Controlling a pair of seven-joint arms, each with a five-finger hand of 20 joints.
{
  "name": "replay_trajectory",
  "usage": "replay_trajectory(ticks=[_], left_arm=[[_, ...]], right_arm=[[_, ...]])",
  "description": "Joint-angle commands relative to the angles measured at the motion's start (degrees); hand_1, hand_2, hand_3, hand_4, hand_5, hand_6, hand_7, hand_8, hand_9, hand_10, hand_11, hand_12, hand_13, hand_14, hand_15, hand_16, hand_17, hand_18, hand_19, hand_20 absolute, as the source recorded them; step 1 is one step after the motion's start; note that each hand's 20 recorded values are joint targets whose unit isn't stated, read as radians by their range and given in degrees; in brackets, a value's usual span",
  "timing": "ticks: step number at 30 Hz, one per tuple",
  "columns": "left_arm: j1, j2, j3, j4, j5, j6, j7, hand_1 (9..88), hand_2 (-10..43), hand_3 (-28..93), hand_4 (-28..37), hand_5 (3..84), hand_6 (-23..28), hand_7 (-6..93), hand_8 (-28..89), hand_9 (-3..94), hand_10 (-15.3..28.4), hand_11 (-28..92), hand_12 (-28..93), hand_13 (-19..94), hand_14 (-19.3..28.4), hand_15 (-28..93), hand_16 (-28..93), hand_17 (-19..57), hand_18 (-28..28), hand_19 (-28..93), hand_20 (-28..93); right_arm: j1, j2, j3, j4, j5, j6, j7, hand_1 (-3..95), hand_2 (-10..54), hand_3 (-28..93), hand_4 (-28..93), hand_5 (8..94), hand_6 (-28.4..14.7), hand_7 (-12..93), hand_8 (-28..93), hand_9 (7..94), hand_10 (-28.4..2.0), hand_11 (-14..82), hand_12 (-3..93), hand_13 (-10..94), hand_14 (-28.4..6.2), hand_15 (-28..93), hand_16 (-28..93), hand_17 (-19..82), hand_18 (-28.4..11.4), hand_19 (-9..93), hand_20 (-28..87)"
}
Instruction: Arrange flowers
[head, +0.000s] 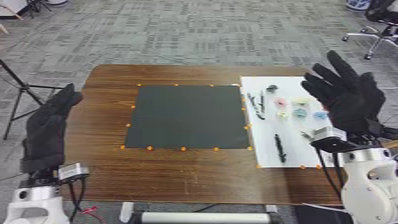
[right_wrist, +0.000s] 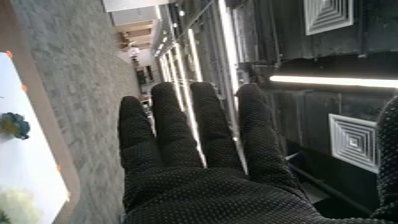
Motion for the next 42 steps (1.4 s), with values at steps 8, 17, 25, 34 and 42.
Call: replay_trajectory(ticks=[8,17,25,34,42], left_arm=[[-2.98,2.04,-0.15,1.37,1.42,0.28,-2.56,18.9,-7.9,73,-28.2,42.9,2.0,8.0,-6,42.7,12.6,12,13,24,11.1,5,0,2.0,6.7,1,13],[-2.50,1.68,-2.12,0.93,2.59,-1.44,-3.35,21.0,-8.5,72,-26.7,46.1,2.1,10.6,-6,45.5,13.1,16,15,32,15.5,10,4,3.1,10.0,3,15],[-2.09,1.57,-2.93,0.55,3.97,-3.21,-4.24,22.2,-8.9,72,-25.8,47.0,2.3,11.6,-6,46.6,13.3,18,15,35,16.8,14,5,3.5,11.3,6,17],[-1.57,1.95,-4.22,-0.34,5.26,-4.37,-5.48,23.0,-9.1,71,-25.0,47.6,2.5,12.2,-6,47.6,13.5,18,16,36,17.4,17,5,3.9,11.8,7,17],[-1.78,2.27,-4.55,-0.67,5.92,-5.26,-6.34,24.6,-9.4,70,-23.6,47.8,2.4,12.5,-7,47.9,13.5,19,16,36,17.6,18,4,3.9,11.9,7,17]], right_arm=[[0.69,1.14,-2.68,-2.27,-5.85,12.14,5.83,12.3,-7.9,69,-16,34.0,-2.6,8,-6,39.7,-15.0,4.9,15.8,33,-18.3,8,22,21,-21.2,6,22],[1.84,4.12,-7.40,-6.14,-23.18,26.76,16.58,24.2,-9.5,66,-15,48.4,-4.7,17,-5,57.3,-16.8,17.4,22.4,60,-15.3,26,26,36,-18.7,36,45],[1.84,6.46,-10.08,-8.07,-43.56,26.27,28.55,32.5,-9.5,64,-14,58.4,-4.5,29,-6,67.5,-16.2,35.9,30.7,70,-10.4,58,34,37,-22.4,73,54],[-1.25,11.44,-10.96,-8.73,-68.41,15.39,38.36,34.3,-9.5,61,-13,66.7,-2.9,34,-5,74.6,-12.9,50.2,41.1,78,-6.8,77,46,48,-23.1,93,60],[-1.64,13.61,-13.73,-7.71,-78.59,3.33,41.79,34.2,-9.5,58,-14,65.3,-3.7,36,-3,77.4,-12.6,51.4,46.7,82,-5.2,80,51,56,-21.3,93,68]])
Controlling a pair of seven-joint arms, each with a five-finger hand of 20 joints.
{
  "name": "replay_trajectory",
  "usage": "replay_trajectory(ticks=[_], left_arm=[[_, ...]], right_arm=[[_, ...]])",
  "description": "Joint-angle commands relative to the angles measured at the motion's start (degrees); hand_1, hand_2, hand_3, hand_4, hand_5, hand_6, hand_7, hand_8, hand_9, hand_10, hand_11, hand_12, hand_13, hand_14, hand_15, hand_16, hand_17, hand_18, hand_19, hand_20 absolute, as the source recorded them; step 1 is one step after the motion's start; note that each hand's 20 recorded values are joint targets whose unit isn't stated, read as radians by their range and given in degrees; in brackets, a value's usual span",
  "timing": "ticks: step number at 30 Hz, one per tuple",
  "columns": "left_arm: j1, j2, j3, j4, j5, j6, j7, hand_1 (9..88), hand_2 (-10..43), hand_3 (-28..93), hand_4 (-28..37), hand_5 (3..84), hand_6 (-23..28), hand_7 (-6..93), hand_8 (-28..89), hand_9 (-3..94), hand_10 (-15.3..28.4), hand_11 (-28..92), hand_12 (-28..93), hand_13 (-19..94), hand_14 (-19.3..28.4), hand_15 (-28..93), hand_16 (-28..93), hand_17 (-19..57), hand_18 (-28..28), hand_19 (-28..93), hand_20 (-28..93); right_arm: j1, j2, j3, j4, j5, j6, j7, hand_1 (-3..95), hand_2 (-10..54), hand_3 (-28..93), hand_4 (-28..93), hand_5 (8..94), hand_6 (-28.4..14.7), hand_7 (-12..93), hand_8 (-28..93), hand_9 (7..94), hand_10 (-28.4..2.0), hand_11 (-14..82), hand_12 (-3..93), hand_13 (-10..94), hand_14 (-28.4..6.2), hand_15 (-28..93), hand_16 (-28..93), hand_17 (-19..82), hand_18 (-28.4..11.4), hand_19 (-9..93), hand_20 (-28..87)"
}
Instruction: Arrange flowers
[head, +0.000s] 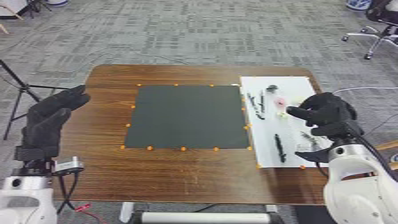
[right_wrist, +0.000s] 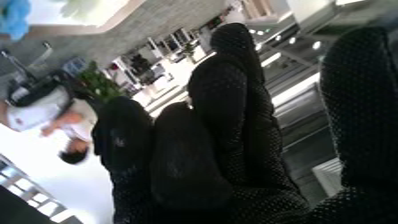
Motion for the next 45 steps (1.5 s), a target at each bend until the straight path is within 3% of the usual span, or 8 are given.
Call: replay_trajectory(ticks=[1,8,28,35,38,41,43,45], left_arm=[[0.37,0.30,-0.57,-0.79,0.94,-1.47,-1.09,24.6,-9.5,70,-23.4,47.8,2.4,12.5,-7,47.9,13.5,19,16,36,17.6,18,4,3.9,11.9,7,17],[0.75,0.14,-0.78,-1.16,1.17,-1.72,-1.37,25.3,-9.5,70,-22.6,47.9,2.5,12.6,-7,48.0,13.4,19,16,37,17.7,18,4,3.9,12.0,7,17],[0.12,0.37,-0.89,-1.10,1.76,-3.43,-2.31,25.9,-9.5,70,-21.9,47.9,2.6,12.8,-7,48.1,13.4,19,16,37,17.7,19,4,3.9,12.1,7,17],[0.04,0.23,-0.92,-1.14,1.94,-4.04,-2.55,26.1,-9.5,70,-21.7,47.9,2.7,12.6,-7,48.1,13.5,19,15,37,17.6,19,4,3.9,12.1,7,17],[-0.02,0.20,-0.99,-1.16,2.02,-4.30,-2.61,26.1,-9.5,70,-21.7,48.0,2.7,12.5,-7,48.1,13.5,19,15,37,17.6,19,4,3.9,12.1,7,17],[-0.24,0.33,-0.93,-1.04,2.10,-4.44,-2.69,26.2,-9.5,70,-21.6,48.0,2.7,12.5,-7,48.0,13.5,19,15,37,17.6,19,4,3.9,12.1,7,17],[-0.15,0.29,-0.98,-1.09,2.03,-4.47,-2.66,26.2,-9.5,70,-21.6,48.0,2.8,12.6,-7,48.0,13.4,19,15,37,17.6,19,4,3.8,12.1,7,17],[-0.08,0.26,-1.09,-1.13,1.99,-4.58,-2.71,26.2,-9.5,70,-21.5,48.0,2.7,12.6,-7,47.9,13.4,19,16,37,17.6,19,4,3.8,12.1,7,17]], right_arm=[[-0.78,1.77,-2.70,0.94,-7.08,-9.57,2.41,34.4,-9.5,57,-14,65.0,-3.8,38,-2,77.3,-12.6,52.4,47.6,83,-5.2,80,52,57,-21.2,93,69],[1.53,2.00,-6.99,3.70,-10.00,-15.95,4.98,34.8,-9.5,55,-14,65.6,-4.5,42,-2,79.4,-12.3,53.6,48.0,84,-4.7,81,53,59,-20.5,93,70],[0.81,0.23,-9.08,7.15,-8.84,-20.73,9.79,39.8,-9.5,55,-12,67.1,-3.9,44,-1,82.2,-11.8,52.9,46.6,86,-4.4,79,52,61,-20.1,93,69],[1.67,-0.45,-11.16,7.43,-8.24,-21.10,9.93,44.9,-9.5,49,-9,68.1,-2.4,39,31,84.0,-11.2,52.5,45.7,88,-3.8,79,51,63,-19.7,93,68],[2.07,-0.60,-11.90,7.34,-7.22,-21.45,10.34,49.4,-9.5,43,-4,68.6,-1.3,38,38,85.0,-11.0,52.2,45.1,88,-3.7,79,50,63,-19.6,93,68],[2.63,-0.65,-12.22,7.56,-6.42,-21.98,10.70,76.6,-9.5,-23,40,69.2,-0.3,38,40,85.7,-10.9,51.6,44.9,89,-3.6,78,50,64,-19.5,93,68],[2.73,-0.71,-11.87,7.37,-4.91,-22.38,11.29,80.4,-9.5,-27,47,69.5,-0.2,38,40,86.2,-10.9,51.0,44.9,89,-3.5,78,51,64,-19.3,93,67],[2.69,-0.69,-11.10,6.96,-2.69,-22.71,11.91,80.2,-9.5,-24,49,70.1,-0.4,37,39,86.6,-10.8,50.2,44.9,89,-3.6,77,51,64,-19.2,93,67]])
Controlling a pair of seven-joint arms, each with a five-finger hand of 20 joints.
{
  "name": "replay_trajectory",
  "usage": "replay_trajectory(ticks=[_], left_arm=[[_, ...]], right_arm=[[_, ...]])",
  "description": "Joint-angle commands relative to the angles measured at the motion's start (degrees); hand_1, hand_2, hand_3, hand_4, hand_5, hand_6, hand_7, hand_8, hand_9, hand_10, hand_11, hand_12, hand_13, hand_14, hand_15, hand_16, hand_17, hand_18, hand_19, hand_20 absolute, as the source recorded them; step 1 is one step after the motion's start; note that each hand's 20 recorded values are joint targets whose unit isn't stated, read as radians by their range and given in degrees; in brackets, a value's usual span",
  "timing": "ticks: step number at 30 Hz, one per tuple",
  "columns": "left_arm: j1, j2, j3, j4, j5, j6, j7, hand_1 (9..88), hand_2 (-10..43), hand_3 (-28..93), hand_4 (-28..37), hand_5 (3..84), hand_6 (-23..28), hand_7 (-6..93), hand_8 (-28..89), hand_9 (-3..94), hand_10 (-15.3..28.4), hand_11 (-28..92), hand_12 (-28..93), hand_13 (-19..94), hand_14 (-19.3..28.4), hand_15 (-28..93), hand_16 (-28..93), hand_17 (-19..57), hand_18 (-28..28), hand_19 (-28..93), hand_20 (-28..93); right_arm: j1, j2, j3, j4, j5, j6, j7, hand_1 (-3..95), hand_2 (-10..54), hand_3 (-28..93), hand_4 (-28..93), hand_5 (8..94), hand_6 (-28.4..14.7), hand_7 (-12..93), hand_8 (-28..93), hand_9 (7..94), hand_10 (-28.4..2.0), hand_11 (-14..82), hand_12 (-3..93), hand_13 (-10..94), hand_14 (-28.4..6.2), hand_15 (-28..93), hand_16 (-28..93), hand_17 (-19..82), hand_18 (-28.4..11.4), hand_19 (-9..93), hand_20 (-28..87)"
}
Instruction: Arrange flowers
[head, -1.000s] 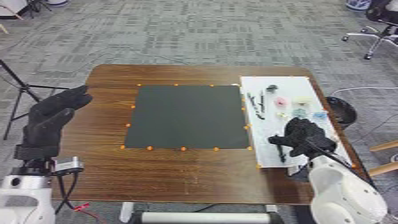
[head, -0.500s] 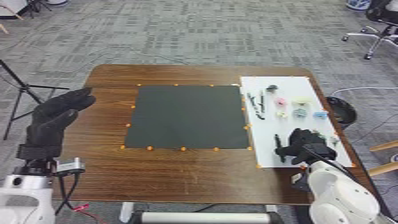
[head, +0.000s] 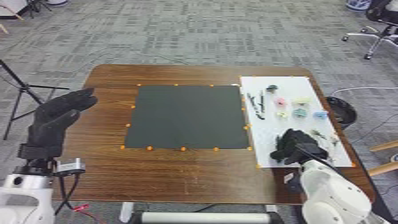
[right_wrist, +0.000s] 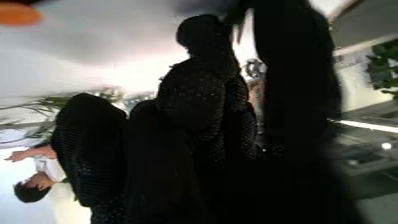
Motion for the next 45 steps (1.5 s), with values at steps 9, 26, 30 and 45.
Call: replay_trajectory(ticks=[9,26,30,45], left_arm=[[0.11,0.02,-0.47,-0.53,0.13,-1.37,-0.70,26.1,-9.5,70,-21.4,48.0,2.8,12.4,-7,47.6,13.3,19,16,36,17.7,19,4,3.8,12.1,7,17],[-0.03,0.21,-0.87,-0.47,-0.93,-1.75,-0.75,26.8,-9.5,70,-21.1,48.1,3.1,12.0,-6,47.1,13.4,19,16,36,17.8,18,4,3.8,12.1,7,17],[-0.35,0.74,-0.79,0.08,-1.15,-0.36,-0.47,26.8,-9.5,70,-20.9,48.2,3.2,11.8,-6,47.0,13.4,18,16,36,17.8,18,4,3.8,12.1,7,17],[-5.18,7.05,-0.68,11.43,-15.74,13.39,-1.51,19.3,-2.0,72,-27.9,49.8,3.0,11.4,-7,46.6,13.5,17,14,33,15.2,11,4,4.6,11.1,6,16]], right_arm=[[-0.48,-0.62,3.18,-0.53,13.87,-4.29,4.22,55.1,-9.5,54,0,75.6,-1.6,29,35,89.2,-10.9,43.6,41.7,90,-4.1,73,51,63,-19.1,93,64],[3.73,2.09,5.75,-4.98,19.96,0.54,1.10,56.9,-9.4,55,-1,78.1,-2.4,24,37,90.4,-10.4,41.3,40.3,90,-4.0,73,50,63,-18.9,93,62],[4.87,2.50,5.29,-6.13,20.59,1.29,0.17,57.0,-9.5,55,-1,78.2,-2.5,25,37,90.3,-10.3,41.7,40.5,90,-3.9,73,50,64,-18.7,93,62],[28.42,-0.36,-14.49,1.35,25.37,3.33,-2.30,57.2,-9.5,55,-1,78.6,-2.6,25,37,90.8,-10.3,42.1,40.0,91,-3.4,72,49,64,-18.2,93,61]])
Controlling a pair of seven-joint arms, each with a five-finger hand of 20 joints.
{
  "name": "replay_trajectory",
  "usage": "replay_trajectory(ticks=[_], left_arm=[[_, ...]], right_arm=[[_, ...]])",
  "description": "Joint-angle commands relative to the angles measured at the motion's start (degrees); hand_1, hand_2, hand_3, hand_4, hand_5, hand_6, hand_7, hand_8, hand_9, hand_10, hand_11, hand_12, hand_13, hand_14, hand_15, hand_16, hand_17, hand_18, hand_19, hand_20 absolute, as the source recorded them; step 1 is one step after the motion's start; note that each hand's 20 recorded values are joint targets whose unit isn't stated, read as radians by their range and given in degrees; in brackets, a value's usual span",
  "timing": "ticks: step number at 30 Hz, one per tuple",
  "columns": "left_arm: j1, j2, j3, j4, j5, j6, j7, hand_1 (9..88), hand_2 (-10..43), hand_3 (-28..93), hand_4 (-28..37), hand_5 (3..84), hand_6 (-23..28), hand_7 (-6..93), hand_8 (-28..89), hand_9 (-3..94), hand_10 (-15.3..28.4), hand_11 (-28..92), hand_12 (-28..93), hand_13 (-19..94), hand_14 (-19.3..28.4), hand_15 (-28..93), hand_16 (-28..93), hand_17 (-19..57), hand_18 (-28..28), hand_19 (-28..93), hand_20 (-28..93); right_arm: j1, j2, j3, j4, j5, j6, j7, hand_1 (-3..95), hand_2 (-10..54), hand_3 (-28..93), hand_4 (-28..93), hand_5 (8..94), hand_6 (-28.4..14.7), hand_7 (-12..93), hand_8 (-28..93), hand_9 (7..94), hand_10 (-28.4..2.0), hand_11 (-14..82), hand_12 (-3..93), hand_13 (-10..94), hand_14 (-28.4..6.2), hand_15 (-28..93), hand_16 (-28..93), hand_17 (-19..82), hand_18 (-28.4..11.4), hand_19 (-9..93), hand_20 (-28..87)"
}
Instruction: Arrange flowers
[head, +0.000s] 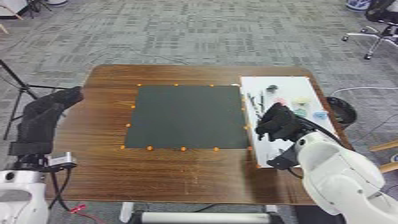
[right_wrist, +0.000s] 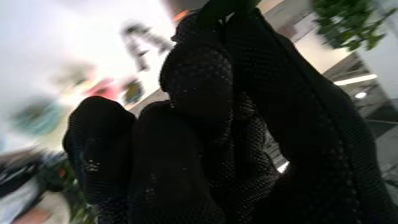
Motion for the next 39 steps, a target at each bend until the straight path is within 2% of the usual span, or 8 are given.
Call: replay_trajectory(ticks=[1,4,12,15,22,24,27,39], left_arm=[[-4.66,3.53,0.50,7.54,-11.14,8.34,-1.20,19.2,-1.7,72,-28.0,49.8,3.0,11.3,-7,46.5,13.5,17,14,33,15.2,11,4,4.6,11.1,6,16],[-6.25,4.34,1.50,9.42,-12.05,9.27,-2.01,19.0,-1.1,72,-28.2,49.7,2.7,11.2,-7,46.4,13.6,17,14,33,15.1,11,4,4.6,11.0,6,16],[-8.86,5.34,5.03,11.78,-12.35,9.68,-3.11,18.7,-0.9,72,-28.3,49.5,2.6,11.3,-7,46.0,13.5,17,14,33,14.7,11,4,4.7,10.7,6,16],[-9.09,5.38,5.61,11.97,-12.74,9.89,-3.02,18.6,-0.9,72,-28.3,49.4,2.6,11.3,-7,45.8,13.4,16,14,33,14.6,11,4,4.8,10.6,6,16],[-11.83,5.02,8.18,13.71,-12.24,8.40,-2.86,18.6,-1.4,73,-28.3,49.1,2.8,11.2,-6,45.3,13.2,16,14,33,14.5,10,4,4.7,10.6,6,17],[-11.47,4.46,7.31,14.40,-11.89,6.15,-2.38,18.7,-1.8,73,-28.3,49.1,2.9,11.1,-6,45.2,13.1,16,14,32,14.5,10,4,4.7,10.6,5,17],[-12.71,4.70,8.56,15.57,-11.87,6.27,-2.28,19.0,-2.0,73,-28.3,49.0,2.9,11.0,-6,44.9,13.1,16,14,32,14.3,10,4,4.7,10.5,5,16],[-16.48,4.43,12.75,17.60,-11.51,5.44,-1.92,19.2,-2.2,73,-28.3,48.4,2.9,10.7,-6,44.2,12.9,16,14,32,14.0,9,5,4.6,10.5,5,17]], right_arm=[[17.56,-3.82,-12.59,6.56,0.95,1.84,-1.97,57.1,-9.5,55,0,78.7,-2.6,25,37,90.9,-10.3,42.0,39.9,91,-3.3,72,49,64,-18.1,93,61],[21.90,-6.42,-17.32,9.09,0.47,1.99,-2.30,57.1,-9.5,55,0,78.8,-2.7,25,36,91.0,-10.3,42.0,39.6,91,-3.3,72,49,65,-18.0,93,60],[28.89,-12.90,-26.73,16.79,-0.13,2.32,-2.18,56.8,-9.5,56,0,79.2,-2.7,26,35,91.3,-10.3,41.7,38.7,91,-3.0,72,48,65,-17.8,93,60],[30.83,-15.45,-29.38,19.48,-0.07,2.79,-2.25,56.8,-9.5,56,-1,79.4,-2.6,26,35,91.9,-10.4,41.0,37.8,92,-2.9,72,49,65,-17.8,93,60],[33.74,-21.54,-33.17,25.39,-0.07,5.94,-1.58,56.4,-9.5,57,-1,79.7,-2.6,27,33,93.1,-10.9,39.2,35.4,92,-2.9,71,48,65,-17.6,93,60],[34.76,-22.00,-34.70,25.93,0.09,6.82,-1.20,56.4,-9.5,57,-1,79.9,-2.7,27,32,93.3,-10.8,38.8,34.4,92,-2.8,71,48,65,-17.5,93,60],[36.02,-22.46,-36.88,26.61,-0.20,7.71,-1.35,56.5,-9.5,57,-1,80.1,-2.6,27,31,93.7,-10.6,36.7,29.6,92,-2.5,70,47,65,-17.1,93,58],[37.30,-23.76,-41.59,30.67,1.46,10.47,-0.35,57.6,-9.5,56,-4,81.0,-2.6,26,29,93.7,-11.7,31.4,20.7,94,-2.0,65,45,65,-15.7,93,52]])
